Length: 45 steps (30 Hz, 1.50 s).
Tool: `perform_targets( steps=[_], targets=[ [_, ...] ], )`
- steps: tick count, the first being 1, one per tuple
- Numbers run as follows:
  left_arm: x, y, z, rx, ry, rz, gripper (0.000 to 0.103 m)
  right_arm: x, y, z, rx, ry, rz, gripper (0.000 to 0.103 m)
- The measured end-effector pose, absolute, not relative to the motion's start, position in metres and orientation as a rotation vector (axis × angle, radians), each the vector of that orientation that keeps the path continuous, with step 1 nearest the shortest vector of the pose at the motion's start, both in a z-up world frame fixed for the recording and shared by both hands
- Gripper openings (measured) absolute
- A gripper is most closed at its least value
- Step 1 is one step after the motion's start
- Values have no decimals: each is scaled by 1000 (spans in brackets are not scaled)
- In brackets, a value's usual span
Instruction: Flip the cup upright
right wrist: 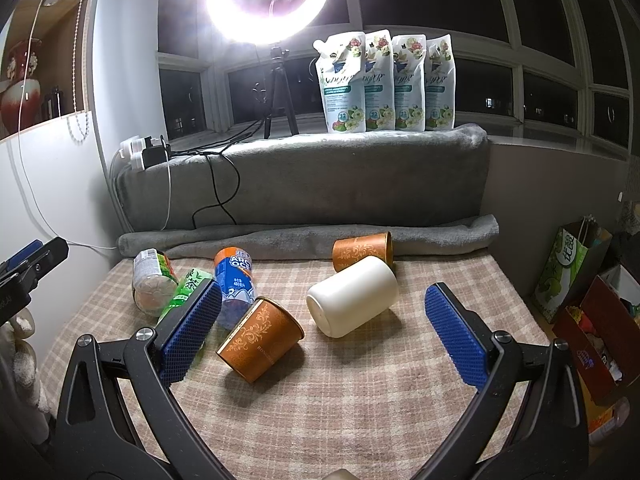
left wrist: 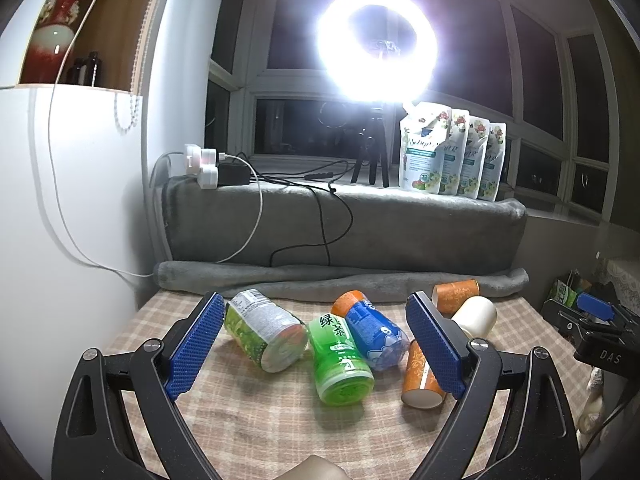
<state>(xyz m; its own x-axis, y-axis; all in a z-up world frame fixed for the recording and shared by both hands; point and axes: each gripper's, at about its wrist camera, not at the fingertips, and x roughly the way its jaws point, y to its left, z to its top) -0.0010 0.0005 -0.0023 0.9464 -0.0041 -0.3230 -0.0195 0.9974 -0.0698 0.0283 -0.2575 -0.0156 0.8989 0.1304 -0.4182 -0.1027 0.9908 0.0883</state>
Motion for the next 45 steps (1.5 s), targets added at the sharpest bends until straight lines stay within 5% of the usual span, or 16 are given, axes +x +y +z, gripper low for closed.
perform_targets(
  steps=[45],
  targets=[
    [0, -2, 1, -72, 331, 7, 92, 30, -257, -17, 67, 439, 121, 103]
  ],
)
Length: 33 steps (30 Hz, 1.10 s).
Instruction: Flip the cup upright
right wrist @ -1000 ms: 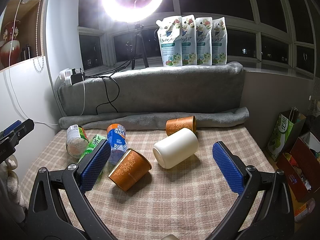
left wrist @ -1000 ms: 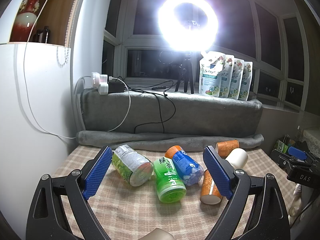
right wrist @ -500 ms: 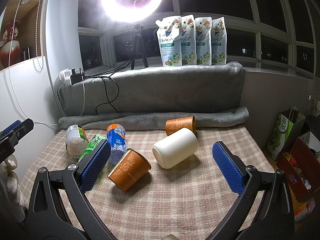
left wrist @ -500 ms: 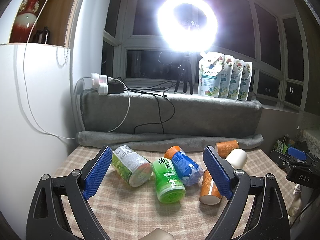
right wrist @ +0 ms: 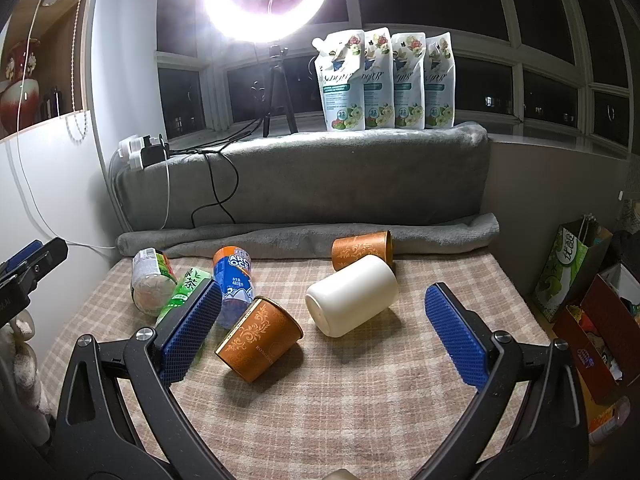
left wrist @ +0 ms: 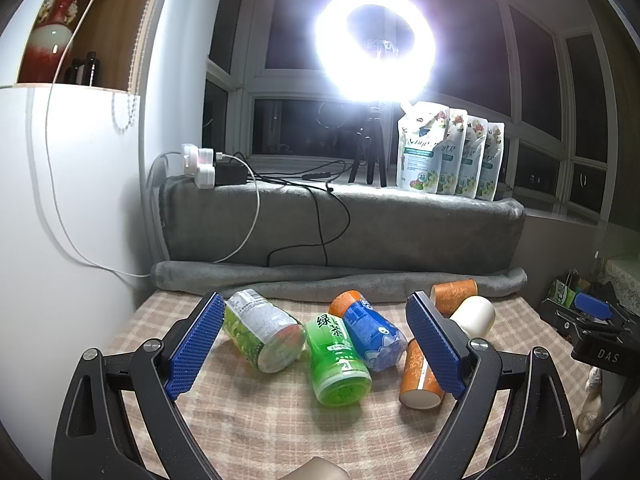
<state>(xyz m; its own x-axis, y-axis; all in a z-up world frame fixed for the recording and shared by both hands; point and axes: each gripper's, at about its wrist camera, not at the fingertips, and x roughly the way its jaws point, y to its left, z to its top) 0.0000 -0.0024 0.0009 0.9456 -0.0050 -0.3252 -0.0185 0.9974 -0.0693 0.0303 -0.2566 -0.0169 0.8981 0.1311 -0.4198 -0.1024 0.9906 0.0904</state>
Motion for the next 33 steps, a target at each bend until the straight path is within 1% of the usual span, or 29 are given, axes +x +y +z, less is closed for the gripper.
perform_targets(
  steps=[13, 19, 25, 33],
  targets=[
    [5, -1, -5, -75, 343, 13, 92, 39, -254, -20, 67, 461, 136, 103],
    [7, 11, -15, -78, 377, 20, 92, 66, -246, -25, 42, 511, 190, 103],
    [8, 28, -32, -101, 457, 17, 92, 111, -226, -32, 11, 619, 299, 103],
    [1, 50, -46, -129, 501, 67, 92, 196, -194, -62, 12, 875, 477, 103]
  ],
)
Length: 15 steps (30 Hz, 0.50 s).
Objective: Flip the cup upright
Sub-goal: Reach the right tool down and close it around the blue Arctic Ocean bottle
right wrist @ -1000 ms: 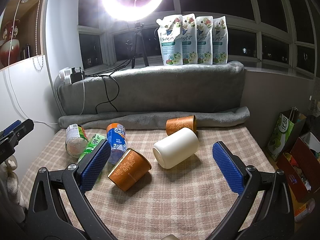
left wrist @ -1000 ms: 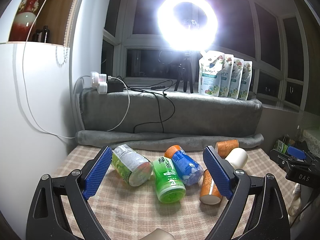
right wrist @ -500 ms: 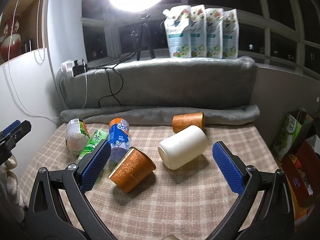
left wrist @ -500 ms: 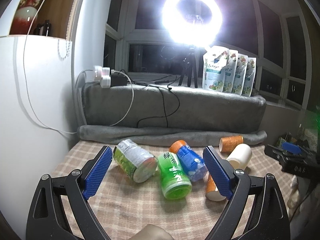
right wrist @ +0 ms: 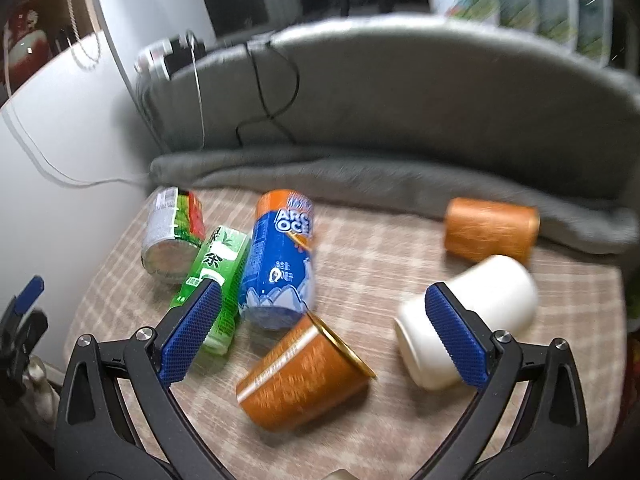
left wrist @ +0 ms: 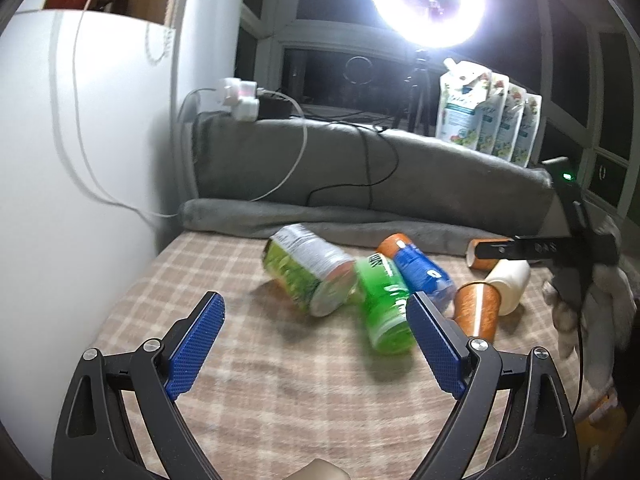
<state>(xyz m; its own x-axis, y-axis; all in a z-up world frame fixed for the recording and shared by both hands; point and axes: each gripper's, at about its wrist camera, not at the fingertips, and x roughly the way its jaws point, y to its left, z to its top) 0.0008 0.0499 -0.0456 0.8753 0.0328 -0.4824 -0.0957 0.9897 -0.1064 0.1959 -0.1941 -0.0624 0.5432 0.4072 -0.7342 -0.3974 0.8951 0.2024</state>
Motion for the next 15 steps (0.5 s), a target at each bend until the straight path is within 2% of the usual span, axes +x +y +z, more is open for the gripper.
perform_targets(
  steps=[6, 10, 15],
  targets=[
    [2, 63, -54, -145, 522, 108, 92, 241, -162, -87, 0, 1038, 587, 103],
    [3, 69, -56, -150, 530, 127, 92, 260, -140, -107, -15, 1137, 647, 93],
    [3, 76, -56, -158, 528, 146, 92, 278, -129, -129, -14, 1233, 667, 86]
  ],
)
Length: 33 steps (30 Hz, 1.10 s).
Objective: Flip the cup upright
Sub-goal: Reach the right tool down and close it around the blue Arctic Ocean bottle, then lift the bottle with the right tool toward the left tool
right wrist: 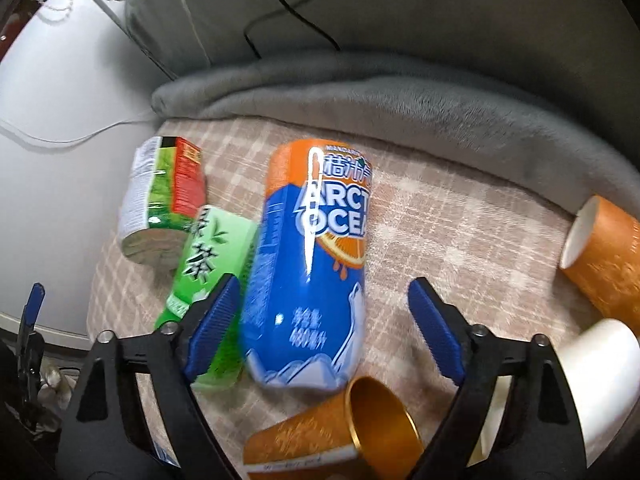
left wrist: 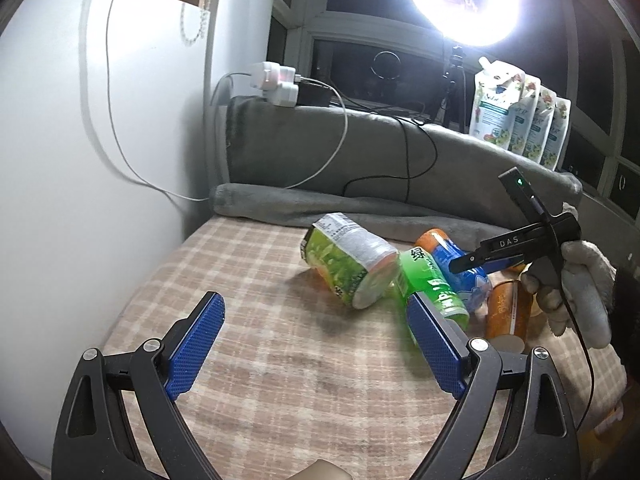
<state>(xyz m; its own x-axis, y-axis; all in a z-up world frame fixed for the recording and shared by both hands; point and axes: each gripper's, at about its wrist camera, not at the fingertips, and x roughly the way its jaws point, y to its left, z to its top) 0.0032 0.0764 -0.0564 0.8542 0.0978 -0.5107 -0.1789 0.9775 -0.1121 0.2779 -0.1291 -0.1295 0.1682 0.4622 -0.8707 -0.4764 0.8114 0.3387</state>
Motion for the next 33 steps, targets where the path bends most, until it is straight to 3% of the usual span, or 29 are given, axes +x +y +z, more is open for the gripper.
perform_targets(
  steps=[5, 9, 25, 33],
  targets=[
    [6, 80, -58, -160, 533, 159, 92, 289, -122, -139, -5, 1290, 729, 84],
    [6, 81, -59, -161, 534, 169, 92, 293, -116, -140, 3, 1319, 774, 69],
    [2, 80, -54, -159, 512, 178, 92, 281, -90, -85, -304, 1086, 717, 66],
    [-8, 77, -47, -161, 500, 165, 92, 215, -87, -35, -473, 910, 810, 66]
  ],
)
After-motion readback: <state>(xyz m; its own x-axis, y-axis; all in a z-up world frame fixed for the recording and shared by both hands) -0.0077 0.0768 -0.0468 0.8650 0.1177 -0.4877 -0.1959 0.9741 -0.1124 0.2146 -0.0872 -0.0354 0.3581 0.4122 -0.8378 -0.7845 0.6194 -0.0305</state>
